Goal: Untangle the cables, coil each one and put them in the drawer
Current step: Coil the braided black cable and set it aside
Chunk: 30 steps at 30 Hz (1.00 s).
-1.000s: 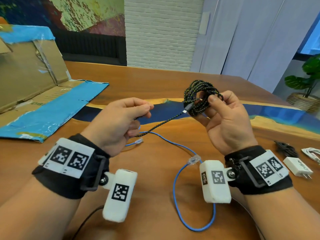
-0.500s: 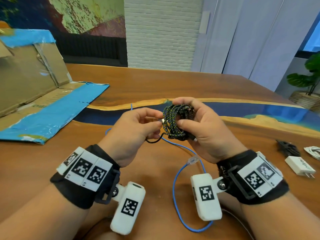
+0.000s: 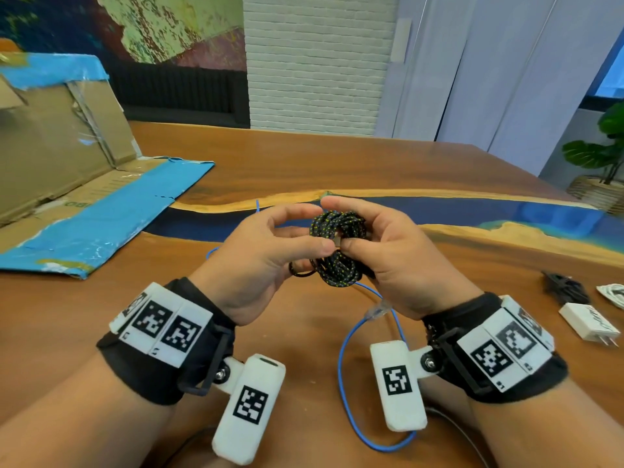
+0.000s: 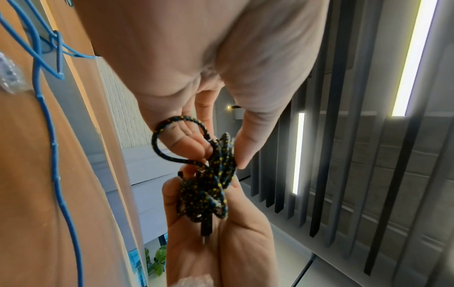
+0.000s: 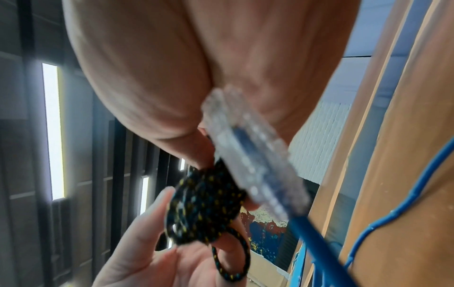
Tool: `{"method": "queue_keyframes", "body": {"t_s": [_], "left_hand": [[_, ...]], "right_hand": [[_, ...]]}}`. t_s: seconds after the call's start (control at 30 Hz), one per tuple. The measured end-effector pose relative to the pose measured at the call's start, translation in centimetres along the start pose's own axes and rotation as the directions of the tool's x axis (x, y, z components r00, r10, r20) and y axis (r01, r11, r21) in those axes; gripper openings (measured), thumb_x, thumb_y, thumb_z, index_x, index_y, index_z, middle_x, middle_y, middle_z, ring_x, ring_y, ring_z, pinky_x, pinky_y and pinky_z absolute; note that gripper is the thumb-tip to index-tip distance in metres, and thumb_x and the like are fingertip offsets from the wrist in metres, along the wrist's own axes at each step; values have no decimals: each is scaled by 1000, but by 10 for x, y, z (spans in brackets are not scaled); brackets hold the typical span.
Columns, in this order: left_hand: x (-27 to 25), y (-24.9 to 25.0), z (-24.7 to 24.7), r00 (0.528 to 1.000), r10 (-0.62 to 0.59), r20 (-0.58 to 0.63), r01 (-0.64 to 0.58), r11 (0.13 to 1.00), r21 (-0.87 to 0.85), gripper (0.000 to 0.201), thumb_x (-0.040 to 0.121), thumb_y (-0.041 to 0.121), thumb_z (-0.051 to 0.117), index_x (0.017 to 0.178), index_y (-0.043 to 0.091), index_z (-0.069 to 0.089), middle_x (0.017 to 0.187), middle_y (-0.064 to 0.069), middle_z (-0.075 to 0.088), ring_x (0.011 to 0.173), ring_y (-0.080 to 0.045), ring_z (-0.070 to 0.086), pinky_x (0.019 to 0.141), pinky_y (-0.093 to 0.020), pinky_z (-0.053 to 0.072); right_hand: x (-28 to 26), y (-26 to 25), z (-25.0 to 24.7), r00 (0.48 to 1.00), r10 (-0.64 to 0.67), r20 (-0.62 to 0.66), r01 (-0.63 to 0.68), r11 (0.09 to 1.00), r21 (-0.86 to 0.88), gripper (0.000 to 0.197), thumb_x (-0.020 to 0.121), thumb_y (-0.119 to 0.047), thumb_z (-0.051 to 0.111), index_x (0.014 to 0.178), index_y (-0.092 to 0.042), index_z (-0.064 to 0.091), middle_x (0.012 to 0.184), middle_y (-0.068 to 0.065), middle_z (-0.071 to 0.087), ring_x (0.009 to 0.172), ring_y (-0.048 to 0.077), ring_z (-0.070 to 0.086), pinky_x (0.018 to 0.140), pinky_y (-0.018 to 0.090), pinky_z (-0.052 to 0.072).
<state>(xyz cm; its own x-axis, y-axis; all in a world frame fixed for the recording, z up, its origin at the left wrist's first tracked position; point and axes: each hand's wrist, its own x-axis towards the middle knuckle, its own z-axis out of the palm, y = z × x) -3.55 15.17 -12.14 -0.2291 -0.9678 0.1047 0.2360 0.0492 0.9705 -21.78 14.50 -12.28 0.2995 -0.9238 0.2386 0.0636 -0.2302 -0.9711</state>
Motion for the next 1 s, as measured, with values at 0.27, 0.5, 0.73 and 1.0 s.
{"method": "queue_keyframes", "body": {"t_s": [0.27, 0.5, 0.73, 1.0], "left_hand": [[0, 6, 3, 997, -31, -67, 34, 999, 37, 50, 90, -14, 44, 128, 16, 58, 96, -19, 66, 79, -28, 61, 68, -35, 49], [-7, 9, 4, 998, 1, 60, 2, 999, -52, 63, 96, -14, 43, 142, 28, 50, 119, -42, 58, 99, -39, 61, 95, -55, 50], [-5, 4, 0, 991, 39, 126, -45, 998, 48, 59, 95, -14, 48, 139, 23, 58, 127, -31, 62, 106, -35, 66, 95, -45, 54], [3, -5, -7, 998, 25, 55, -46, 907, 418, 47, 90, 6, 73, 124, 37, 67, 124, -5, 67, 121, -3, 55, 85, -24, 53]], "right_hand": [[-2, 4, 1, 998, 11, 56, -13, 999, 41, 56, 86, -1, 55, 137, -21, 61, 127, 19, 69, 117, 32, 66, 108, 53, 49], [-5, -3, 0, 978, -210, 6, 207, 958, -198, 50, 94, 12, 60, 124, -27, 70, 127, 5, 64, 86, 40, 74, 71, 43, 64], [-3, 0, -7, 966, -259, -10, 247, 933, -260, 21, 83, 2, 78, 97, -13, 80, 123, 7, 69, 112, 20, 70, 92, 42, 59], [1, -5, -13, 887, -407, -217, 390, 913, -115, 10, 102, -1, 53, 97, -10, 56, 103, 9, 73, 97, 31, 73, 82, 47, 61]]}}
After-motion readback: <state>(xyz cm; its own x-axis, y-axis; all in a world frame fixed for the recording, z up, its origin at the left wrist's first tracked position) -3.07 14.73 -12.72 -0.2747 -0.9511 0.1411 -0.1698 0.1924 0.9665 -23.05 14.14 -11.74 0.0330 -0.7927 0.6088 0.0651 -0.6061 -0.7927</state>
